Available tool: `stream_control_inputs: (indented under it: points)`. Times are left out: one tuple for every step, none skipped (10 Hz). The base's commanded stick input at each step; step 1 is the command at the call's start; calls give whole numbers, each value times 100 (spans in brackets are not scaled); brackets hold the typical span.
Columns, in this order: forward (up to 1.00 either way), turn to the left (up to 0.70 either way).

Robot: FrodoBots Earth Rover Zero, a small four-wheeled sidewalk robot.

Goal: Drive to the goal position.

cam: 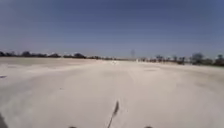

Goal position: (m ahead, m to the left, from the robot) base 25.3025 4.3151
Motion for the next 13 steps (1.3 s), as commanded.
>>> stream_control_inputs:
  points:
    - [70, 0]
    - [70, 0]
    - [70, 0]
    - [70, 0]
    - [70, 0]
    - [70, 0]
    - [70, 0]
    - [70, 0]
    - [70, 0]
    - [70, 0]
    - [70, 0]
    - [70, 0]
    - [70, 0]
